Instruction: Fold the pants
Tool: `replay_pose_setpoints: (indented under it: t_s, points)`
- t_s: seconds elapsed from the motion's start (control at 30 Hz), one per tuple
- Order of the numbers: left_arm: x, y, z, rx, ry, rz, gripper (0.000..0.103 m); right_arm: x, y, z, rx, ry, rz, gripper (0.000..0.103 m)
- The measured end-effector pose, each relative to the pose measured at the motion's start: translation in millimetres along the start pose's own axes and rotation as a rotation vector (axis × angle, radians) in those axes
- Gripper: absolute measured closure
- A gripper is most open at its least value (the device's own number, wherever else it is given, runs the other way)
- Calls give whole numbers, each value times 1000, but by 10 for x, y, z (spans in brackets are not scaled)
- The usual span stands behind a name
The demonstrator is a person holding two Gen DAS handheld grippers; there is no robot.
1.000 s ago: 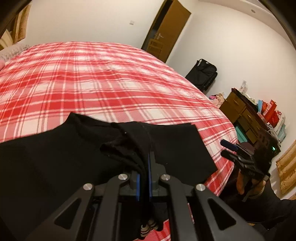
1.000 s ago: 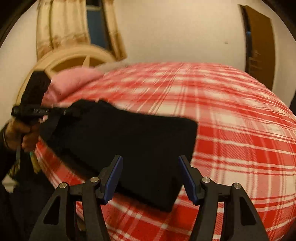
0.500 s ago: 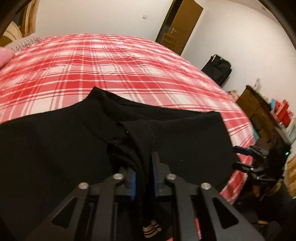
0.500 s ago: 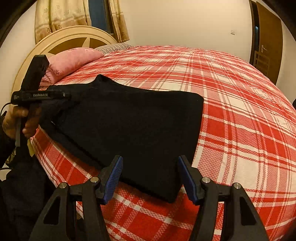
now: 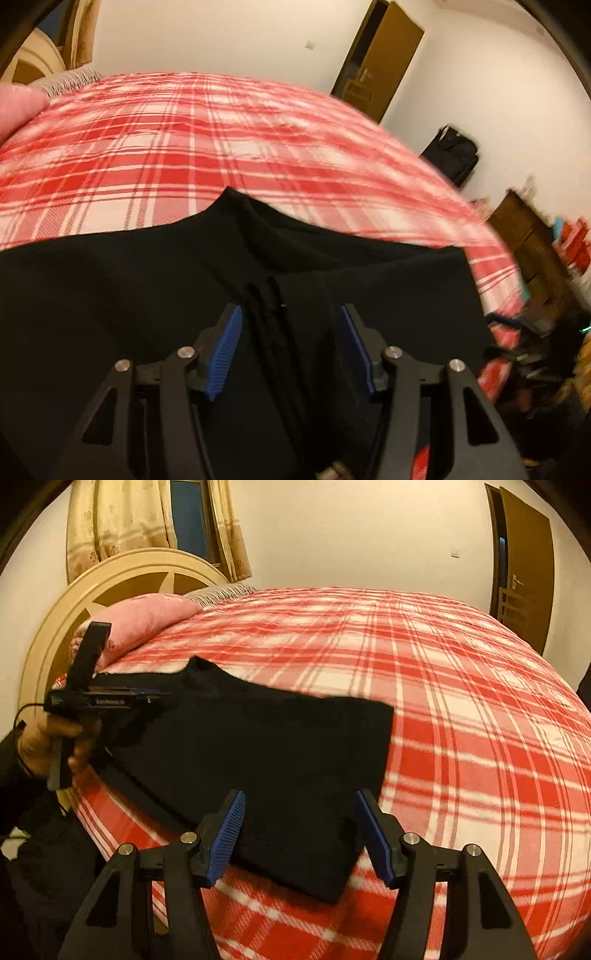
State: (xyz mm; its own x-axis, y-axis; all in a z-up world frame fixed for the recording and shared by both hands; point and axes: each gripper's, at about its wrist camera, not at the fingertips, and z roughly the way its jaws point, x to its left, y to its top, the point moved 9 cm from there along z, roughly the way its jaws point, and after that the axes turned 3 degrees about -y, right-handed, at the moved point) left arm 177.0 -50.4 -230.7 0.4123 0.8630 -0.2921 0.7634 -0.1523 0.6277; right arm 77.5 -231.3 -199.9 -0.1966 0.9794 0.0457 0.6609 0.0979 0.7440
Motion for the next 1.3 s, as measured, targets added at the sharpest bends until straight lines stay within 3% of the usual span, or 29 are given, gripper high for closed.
replay_pose_setpoints:
  t_s: [0.03, 0.17, 0.27, 0.4, 0.53, 0.67, 0.9, 1.17, 1.3]
  points:
    - [18, -12, 51, 18, 41, 16, 46, 15, 72, 19, -7, 0, -11, 40]
    - [-10, 80, -12, 1, 79, 22, 44, 61, 276, 266, 14, 32, -7, 40]
    - [-4, 66, -109, -19, 89, 21, 35, -62, 210, 641, 143, -25, 26, 40]
    - [86, 8, -199, -26, 114, 3, 32, 24, 208, 617, 150, -85, -28, 40]
    - [199, 23, -332, -58, 224, 43, 21, 390, 363, 537, 105, -46, -81, 40]
    - [257, 31, -441, -80, 257, 64, 10, 937, 451, 677, 97, 1, -173, 40]
    - [445, 6, -490, -83, 275, 26, 10, 1656, 323, 1042, 154, 31, -324, 40]
    - [632, -48, -506, -75, 279, 11, 10, 1660, 330, 1105, 138, 38, -279, 39]
    - [846, -91, -680, -92, 326, 13, 10, 1676, 321, 1110, 136, 24, -284, 38]
